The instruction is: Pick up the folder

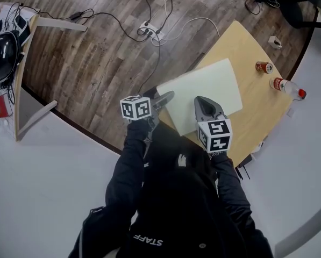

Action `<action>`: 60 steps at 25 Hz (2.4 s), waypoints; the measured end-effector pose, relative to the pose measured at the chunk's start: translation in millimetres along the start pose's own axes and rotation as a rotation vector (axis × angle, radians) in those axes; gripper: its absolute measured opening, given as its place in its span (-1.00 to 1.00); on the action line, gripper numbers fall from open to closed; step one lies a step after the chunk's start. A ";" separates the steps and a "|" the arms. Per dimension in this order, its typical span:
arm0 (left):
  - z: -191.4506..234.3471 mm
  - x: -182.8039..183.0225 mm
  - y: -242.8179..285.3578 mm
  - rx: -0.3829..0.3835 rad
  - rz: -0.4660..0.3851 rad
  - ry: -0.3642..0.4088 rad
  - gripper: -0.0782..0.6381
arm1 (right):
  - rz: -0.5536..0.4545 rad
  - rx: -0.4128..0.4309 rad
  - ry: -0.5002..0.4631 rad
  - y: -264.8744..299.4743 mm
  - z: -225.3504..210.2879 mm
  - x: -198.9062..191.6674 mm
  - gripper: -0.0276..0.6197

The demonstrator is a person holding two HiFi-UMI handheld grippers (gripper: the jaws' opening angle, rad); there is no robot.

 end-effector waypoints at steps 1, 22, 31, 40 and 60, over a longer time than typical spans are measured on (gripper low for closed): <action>1.4 -0.8 2.3 -0.028 -0.002 -0.019 0.32 | 0.004 -0.002 0.006 0.3 -1.1 -1.8 -0.85; 7.5 -3.9 38.6 -0.294 -0.026 -0.102 0.35 | 0.031 -0.035 0.064 -8.4 -19.1 -34.5 -0.85; -38.2 6.0 19.3 -0.274 -0.097 0.013 0.13 | -0.022 -0.036 0.069 -32.8 -24.0 -29.6 -0.85; -113.8 21.4 -16.0 -0.214 -0.146 0.209 0.05 | -0.119 -0.033 0.086 -89.5 -22.5 -26.0 -0.85; -304.1 14.8 -74.4 -0.043 -0.337 0.575 0.03 | -0.424 -0.090 0.135 -229.9 -33.3 -9.2 -0.85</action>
Point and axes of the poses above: the fingertips, and each gripper's own axes: y forward along the fingers, z to its left, x out of its top, the point moved 6 cm from there along -y, backward along the fingers, and after that the axes turned 9 degrees about -x, right-handed, at the moved point
